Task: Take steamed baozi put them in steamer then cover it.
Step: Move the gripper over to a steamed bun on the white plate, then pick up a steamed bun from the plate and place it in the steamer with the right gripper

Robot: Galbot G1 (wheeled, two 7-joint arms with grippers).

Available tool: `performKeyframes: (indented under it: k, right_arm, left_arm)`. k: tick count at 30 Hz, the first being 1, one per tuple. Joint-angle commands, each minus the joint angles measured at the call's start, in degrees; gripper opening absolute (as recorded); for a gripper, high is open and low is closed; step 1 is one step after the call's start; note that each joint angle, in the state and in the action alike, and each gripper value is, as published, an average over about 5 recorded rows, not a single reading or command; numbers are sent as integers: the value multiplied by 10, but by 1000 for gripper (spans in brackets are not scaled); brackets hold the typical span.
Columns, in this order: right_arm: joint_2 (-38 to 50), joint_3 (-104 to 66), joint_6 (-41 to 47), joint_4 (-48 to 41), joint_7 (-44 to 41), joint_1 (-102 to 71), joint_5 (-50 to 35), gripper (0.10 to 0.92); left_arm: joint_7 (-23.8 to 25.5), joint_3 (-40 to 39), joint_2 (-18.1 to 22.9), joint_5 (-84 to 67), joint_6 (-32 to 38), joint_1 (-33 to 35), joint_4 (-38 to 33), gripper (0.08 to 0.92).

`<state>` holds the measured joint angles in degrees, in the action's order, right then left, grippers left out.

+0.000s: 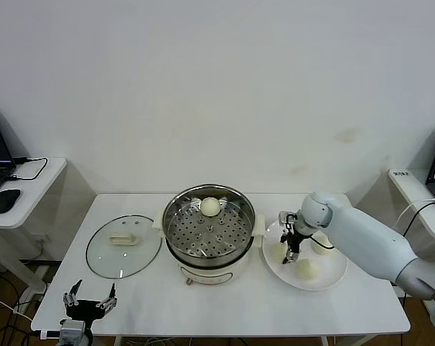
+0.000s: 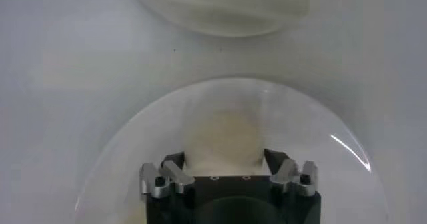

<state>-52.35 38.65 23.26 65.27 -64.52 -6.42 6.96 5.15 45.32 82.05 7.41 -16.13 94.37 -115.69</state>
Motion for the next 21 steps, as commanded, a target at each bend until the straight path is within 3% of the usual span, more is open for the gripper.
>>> performKeyframes:
  k: [1, 11, 21]
  right_arm:
    - [-1, 0, 0, -2, 0, 0, 0, 667]
    - [48, 13, 17, 44, -21, 57, -32, 645]
    - [98, 81, 51, 106, -75, 248, -118, 645]
  left_arm:
    - [0, 0, 0, 0, 0, 0, -1, 823]
    - [0, -4, 0, 0, 1, -2, -4, 823]
    - [1, -7, -4, -2, 0, -6, -16, 823]
